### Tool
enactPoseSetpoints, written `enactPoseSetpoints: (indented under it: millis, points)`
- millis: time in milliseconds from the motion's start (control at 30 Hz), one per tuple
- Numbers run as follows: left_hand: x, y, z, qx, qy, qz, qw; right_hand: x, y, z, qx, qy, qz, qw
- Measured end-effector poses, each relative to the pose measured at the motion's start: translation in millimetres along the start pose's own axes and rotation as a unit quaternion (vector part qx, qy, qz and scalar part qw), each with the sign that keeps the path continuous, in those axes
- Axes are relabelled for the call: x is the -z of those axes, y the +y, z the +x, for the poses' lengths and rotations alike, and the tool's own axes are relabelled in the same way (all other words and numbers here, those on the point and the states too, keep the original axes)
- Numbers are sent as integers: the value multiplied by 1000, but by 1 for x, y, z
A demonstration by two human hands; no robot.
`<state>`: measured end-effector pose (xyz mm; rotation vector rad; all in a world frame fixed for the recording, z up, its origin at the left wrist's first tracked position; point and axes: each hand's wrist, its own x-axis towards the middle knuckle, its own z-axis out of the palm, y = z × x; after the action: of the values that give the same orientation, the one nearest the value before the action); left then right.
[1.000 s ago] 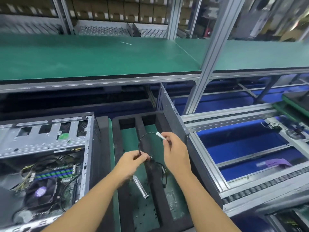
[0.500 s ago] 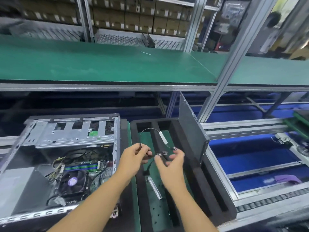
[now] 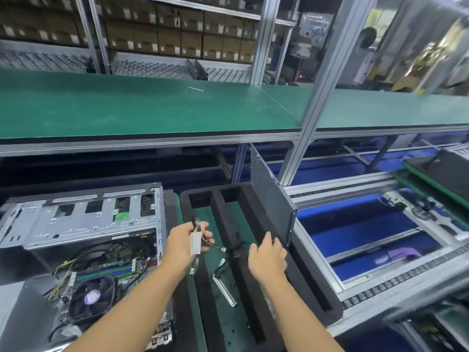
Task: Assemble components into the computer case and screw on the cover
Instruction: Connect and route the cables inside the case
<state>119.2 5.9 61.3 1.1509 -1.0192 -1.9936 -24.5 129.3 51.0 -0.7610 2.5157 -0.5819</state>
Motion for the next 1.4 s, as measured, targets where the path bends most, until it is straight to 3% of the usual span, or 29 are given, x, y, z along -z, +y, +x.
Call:
enactPoseSetpoints:
  millis: [100,167,300,367,500,633,733,800,867,933,1000,1067,1100,1167,1333,1400]
  points:
    - [-9,-1,-5,-35,0,112,993,2,-13,-8,94,-23,123,988]
    - [-11,0,-7,-15,-21,147,989,4,-28,-20,154,-62,198,966]
    - [0,16,-10,83,-155,167,970,14,-59,-35,277,-113,240,924]
    - [10,26,-14,118,-221,174,952,21,-72,-38,303,-139,236,913]
    - [39,40,-25,127,-273,275,913,22,-94,-45,394,-200,139,886]
    - [67,43,-37,104,-248,356,895,-5,-117,-49,494,-143,62,855]
    - [91,39,-40,93,-193,410,887,-28,-132,-52,500,-113,40,858]
    - [110,35,-38,77,-160,401,899,-43,-139,-56,500,-91,55,859]
    - [130,34,-38,63,-133,364,920,-56,-145,-64,464,-67,127,874]
    - [150,36,-41,77,-140,288,944,-65,-152,-71,365,-74,279,885]
    - [171,39,-46,99,-171,189,962,-71,-159,-78,249,-145,484,827]
    - [190,43,-53,102,-200,103,969,-74,-164,-86,176,-221,628,725]
    - [199,44,-56,94,-211,60,971,-75,-167,-89,158,-245,663,690]
    - [211,46,-62,70,-225,6,972,-79,-172,-97,152,-274,685,657]
    - [227,43,-66,48,-231,-35,971,-82,-184,-113,183,-287,675,654]
    - [231,39,-65,42,-223,-42,973,-84,-187,-118,216,-256,625,705]
